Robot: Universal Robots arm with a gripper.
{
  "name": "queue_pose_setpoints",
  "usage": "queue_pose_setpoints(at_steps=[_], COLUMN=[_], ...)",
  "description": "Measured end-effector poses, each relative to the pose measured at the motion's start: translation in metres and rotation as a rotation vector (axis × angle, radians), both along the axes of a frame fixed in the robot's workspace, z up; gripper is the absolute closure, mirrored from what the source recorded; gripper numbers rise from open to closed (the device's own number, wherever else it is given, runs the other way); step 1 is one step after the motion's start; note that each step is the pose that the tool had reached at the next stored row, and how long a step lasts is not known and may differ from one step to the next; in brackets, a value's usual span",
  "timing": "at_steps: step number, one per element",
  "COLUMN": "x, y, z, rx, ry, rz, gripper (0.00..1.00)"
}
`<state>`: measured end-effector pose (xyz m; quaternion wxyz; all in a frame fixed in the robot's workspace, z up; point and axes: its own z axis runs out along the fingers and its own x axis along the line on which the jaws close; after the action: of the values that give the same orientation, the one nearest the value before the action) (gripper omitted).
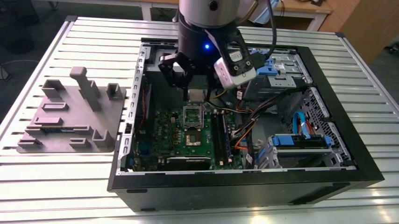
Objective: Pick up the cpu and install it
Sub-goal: 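Place the cpu into insertion slot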
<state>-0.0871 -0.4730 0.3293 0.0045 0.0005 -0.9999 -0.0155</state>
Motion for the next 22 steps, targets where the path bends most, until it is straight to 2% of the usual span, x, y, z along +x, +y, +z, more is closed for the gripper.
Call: queue_pose_setpoints(at_steps=[8,13,15,22], x=[0.0,0.0,0.0,0.0], y=[0.0009,0.0009,0.0009,0.0009], z=[-0.0136,-0.0141,-0.0174,-0.0182], rx=[0.0001,-0.0001,-0.0001,0.0], ry=[0.0,0.0,0.0,0.0], rz=[0.0,0.0,0.0,0.0], gripper=[0.53,0.53,0.53,0.53])
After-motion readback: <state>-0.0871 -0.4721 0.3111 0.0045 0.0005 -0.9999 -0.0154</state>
